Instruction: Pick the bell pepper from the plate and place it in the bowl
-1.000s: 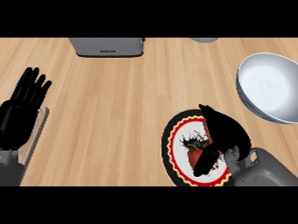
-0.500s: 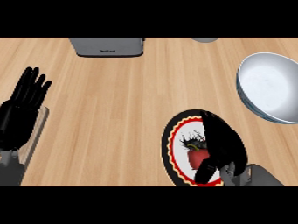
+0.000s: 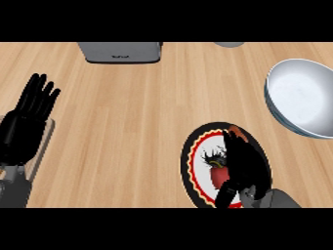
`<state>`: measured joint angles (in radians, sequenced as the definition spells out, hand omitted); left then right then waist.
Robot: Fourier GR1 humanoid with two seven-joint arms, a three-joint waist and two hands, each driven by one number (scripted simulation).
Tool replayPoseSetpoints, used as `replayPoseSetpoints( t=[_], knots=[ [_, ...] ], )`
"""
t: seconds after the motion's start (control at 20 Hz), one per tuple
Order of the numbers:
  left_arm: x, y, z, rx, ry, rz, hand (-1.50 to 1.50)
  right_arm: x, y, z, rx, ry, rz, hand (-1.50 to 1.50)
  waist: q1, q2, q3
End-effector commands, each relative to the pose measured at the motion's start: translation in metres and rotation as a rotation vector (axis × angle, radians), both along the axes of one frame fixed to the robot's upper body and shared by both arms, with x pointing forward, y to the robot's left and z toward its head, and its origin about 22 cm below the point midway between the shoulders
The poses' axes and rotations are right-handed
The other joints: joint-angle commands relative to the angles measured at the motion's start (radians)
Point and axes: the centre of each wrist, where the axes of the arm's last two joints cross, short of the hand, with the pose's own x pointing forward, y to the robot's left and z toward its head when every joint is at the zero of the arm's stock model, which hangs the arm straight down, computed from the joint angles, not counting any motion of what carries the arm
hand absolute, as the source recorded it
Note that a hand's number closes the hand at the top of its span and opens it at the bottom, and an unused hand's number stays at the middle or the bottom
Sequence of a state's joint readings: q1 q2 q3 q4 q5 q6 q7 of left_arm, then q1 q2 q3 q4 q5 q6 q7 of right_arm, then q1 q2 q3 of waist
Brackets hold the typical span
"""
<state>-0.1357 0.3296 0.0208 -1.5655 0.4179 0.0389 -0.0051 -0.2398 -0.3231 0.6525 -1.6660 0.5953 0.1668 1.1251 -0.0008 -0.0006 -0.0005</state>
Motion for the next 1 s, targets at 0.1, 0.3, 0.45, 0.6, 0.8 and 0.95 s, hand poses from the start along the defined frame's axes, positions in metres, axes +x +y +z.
replayPoseSetpoints(
  t=[0.1, 0.3, 0.45, 0.6, 0.8, 0.95],
  knots=[
    [-0.003, 0.006, 0.008, 0.01, 0.001, -0.008, 0.0, 0.008, 0.001, -0.006, -0.086, 0.078, -0.092, -1.5, 0.003, 0.0, 0.0],
    [-0.011, 0.008, 0.001, -0.002, -0.013, -0.011, 0.0, 0.025, -0.022, -0.017, -0.089, 0.114, -0.109, -1.5, 0.004, 0.001, 0.0],
    [-0.023, 0.0, 0.011, -0.013, -0.002, -0.015, 0.0, 0.015, -0.002, -0.025, -0.101, 0.114, -0.098, 1.5, 0.007, -0.001, 0.0],
    [-0.001, 0.008, -0.007, -0.006, -0.006, 0.001, 0.0, 0.033, 0.002, -0.034, -0.18, 0.119, 0.028, 1.5, 0.006, 0.004, 0.0],
    [-0.004, 0.002, 0.008, 0.002, -0.007, -0.018, 0.0, 0.023, -0.006, -0.035, -0.222, 0.136, 0.071, 1.5, 0.003, 0.001, 0.0],
    [0.005, -0.002, 0.014, -0.001, -0.007, -0.022, 0.0, 0.034, 0.007, -0.026, -0.232, 0.104, 0.08, 1.5, 0.003, 0.001, 0.0]
  ],
)
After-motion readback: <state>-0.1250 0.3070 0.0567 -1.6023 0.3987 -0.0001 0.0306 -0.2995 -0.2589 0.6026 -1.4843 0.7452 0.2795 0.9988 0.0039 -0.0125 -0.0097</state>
